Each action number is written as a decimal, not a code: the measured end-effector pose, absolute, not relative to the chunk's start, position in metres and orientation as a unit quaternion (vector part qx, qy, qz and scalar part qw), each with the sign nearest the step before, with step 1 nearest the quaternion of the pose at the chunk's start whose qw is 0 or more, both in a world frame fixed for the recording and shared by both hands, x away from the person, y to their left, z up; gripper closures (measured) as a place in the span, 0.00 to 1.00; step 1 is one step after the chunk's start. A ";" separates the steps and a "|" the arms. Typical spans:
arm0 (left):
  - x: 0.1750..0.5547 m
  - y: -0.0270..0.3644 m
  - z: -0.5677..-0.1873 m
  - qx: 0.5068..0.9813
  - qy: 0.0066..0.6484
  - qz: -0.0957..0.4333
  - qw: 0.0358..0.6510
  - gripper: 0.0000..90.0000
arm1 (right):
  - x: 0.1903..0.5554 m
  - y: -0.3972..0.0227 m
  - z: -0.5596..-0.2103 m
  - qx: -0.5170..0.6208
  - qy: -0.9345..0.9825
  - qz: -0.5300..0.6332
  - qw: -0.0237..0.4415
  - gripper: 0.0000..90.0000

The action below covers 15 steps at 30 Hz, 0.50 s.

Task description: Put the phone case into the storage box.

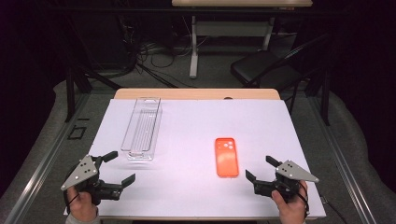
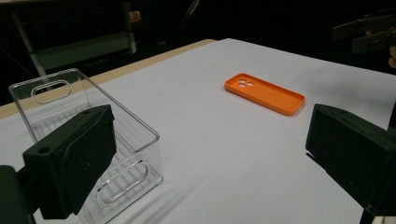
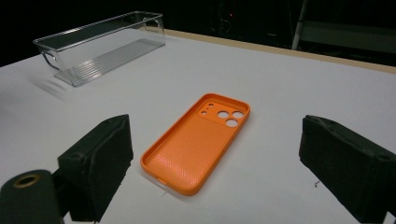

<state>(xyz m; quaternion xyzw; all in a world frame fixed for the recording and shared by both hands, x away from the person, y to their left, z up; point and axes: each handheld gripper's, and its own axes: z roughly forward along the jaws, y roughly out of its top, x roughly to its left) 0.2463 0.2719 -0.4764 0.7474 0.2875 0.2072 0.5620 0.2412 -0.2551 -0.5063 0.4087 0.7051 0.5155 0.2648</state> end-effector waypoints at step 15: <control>0.258 0.276 -0.473 0.753 0.308 0.187 0.550 0.02 | 0.252 -0.262 -0.499 0.450 0.704 0.482 0.263 0.06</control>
